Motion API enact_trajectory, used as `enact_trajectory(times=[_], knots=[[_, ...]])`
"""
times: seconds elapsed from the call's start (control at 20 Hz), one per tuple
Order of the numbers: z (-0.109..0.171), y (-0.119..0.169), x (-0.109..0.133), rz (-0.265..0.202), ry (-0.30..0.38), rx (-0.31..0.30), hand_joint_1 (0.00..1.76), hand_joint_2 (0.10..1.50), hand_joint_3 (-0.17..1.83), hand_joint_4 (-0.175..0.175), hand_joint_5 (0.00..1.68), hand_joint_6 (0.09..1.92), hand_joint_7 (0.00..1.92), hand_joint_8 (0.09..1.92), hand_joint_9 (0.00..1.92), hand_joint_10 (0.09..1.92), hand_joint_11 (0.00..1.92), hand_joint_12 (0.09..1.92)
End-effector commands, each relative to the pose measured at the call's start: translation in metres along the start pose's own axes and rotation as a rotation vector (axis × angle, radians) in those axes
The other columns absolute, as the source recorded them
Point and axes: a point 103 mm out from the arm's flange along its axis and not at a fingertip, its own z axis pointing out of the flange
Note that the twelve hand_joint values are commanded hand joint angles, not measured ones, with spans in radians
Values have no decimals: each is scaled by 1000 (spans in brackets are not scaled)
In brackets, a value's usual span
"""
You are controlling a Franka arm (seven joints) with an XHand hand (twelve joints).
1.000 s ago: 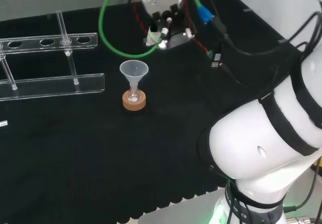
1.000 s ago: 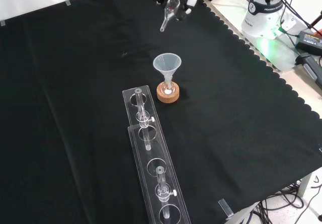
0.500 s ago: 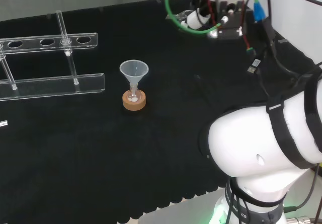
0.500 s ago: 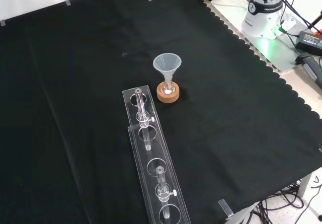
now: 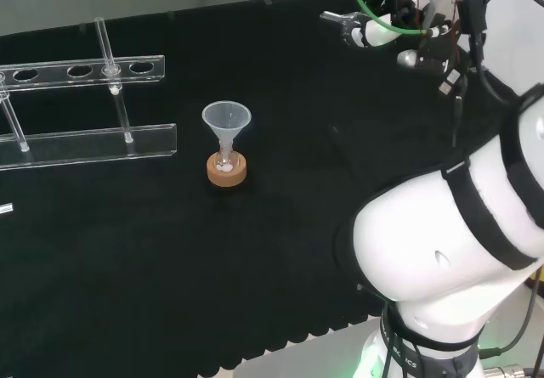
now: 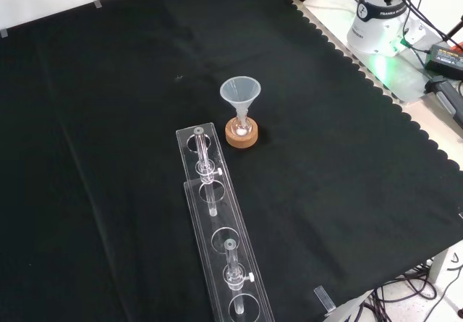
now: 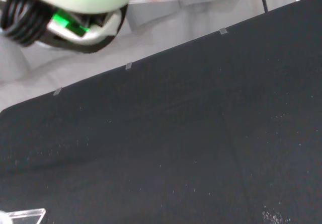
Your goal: Pour all the NaCl from the weighing funnel into the round-bottom flask.
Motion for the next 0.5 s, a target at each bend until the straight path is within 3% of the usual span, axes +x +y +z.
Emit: enact_trajectory(times=[0.05, 0.4, 0.5], knots=[[11, 37, -29, -9, 48, -41, 1203, 482, 955, -175, 1323, 744, 1627, 813, 1758, 228, 1571, 643], [45, 57, -21, 23, 87, -26, 1203, 482, 955, -175, 1323, 744, 1626, 813, 1757, 226, 1572, 642], [52, 55, -27, 79, 82, -29, 1203, 482, 955, -175, 1323, 743, 1626, 813, 1757, 226, 1572, 641]])
